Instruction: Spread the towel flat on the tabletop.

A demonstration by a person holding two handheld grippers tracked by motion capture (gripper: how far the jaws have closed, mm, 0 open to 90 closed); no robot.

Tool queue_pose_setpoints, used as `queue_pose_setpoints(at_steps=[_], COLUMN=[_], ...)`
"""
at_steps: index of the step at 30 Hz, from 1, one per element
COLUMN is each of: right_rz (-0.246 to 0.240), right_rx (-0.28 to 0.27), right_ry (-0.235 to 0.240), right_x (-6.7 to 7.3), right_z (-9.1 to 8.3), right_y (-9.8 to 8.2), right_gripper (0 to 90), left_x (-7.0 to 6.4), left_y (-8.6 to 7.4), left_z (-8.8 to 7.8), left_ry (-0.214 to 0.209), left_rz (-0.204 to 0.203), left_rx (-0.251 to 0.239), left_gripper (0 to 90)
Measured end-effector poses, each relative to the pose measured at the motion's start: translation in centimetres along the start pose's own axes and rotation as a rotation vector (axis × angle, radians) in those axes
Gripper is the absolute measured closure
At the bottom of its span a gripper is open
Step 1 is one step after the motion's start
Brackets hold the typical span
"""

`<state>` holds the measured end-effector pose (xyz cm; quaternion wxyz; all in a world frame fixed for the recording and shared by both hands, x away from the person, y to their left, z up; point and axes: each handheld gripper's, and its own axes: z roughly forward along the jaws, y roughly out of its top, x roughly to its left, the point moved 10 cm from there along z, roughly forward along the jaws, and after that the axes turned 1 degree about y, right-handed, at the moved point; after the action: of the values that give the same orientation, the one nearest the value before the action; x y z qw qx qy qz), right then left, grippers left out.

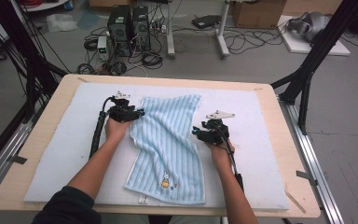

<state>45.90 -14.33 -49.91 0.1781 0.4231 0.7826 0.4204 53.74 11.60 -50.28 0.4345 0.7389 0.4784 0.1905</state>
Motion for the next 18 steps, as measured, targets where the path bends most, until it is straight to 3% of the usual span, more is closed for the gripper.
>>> queue_pose_setpoints(at_steps=[2,5,6,7,8,9,11,12,15,18], right_rz=[0.006,-0.039,-0.057,-0.082,-0.117,-0.165,-0.173,-0.188,-0.179,-0.132], right_rx=[0.013,0.058,0.081,0.077,0.078,0.083,0.093,0.096,0.093,0.080], right_ry=[0.031,0.052,0.048,0.045,0.049,0.025,0.002,-0.031,-0.113,-0.184], right_x=[0.6,1.6,1.8,2.0,2.1,1.9,1.5,1.0,-0.7,-2.9], right_z=[0.8,2.1,2.5,2.6,2.7,2.8,3.1,3.2,3.5,3.7], right_y=[0.0,-0.2,-0.4,-0.2,-0.1,0.0,0.3,0.5,1.0,1.2], right_gripper=[52.9,58.3,62.5,75.9,83.8,86.0,86.7,86.8,86.8,86.8], left_x=[-0.3,-0.7,-0.8,-0.8,-0.8,-0.7,-0.5,-0.5,-0.5,-0.8], left_y=[0.1,0.2,0.3,0.3,0.4,0.4,0.3,0.2,-0.2,-0.4], left_z=[-0.1,-0.4,-0.6,-0.7,-0.9,-1.1,-1.4,-1.6,-1.8,-1.8], left_ry=[-0.011,-0.020,-0.023,-0.025,-0.025,-0.025,-0.026,-0.027,-0.045,-0.066], left_rz=[0.001,0.016,0.014,0.014,0.014,0.013,0.013,0.008,0.006,0.016], left_rx=[-0.003,-0.010,-0.017,-0.020,-0.024,-0.027,-0.029,-0.027,-0.008,0.012], left_gripper=[42.4,41.1,40.6,40.5,40.3,40.1,40.1,40.1,39.7,41.0])
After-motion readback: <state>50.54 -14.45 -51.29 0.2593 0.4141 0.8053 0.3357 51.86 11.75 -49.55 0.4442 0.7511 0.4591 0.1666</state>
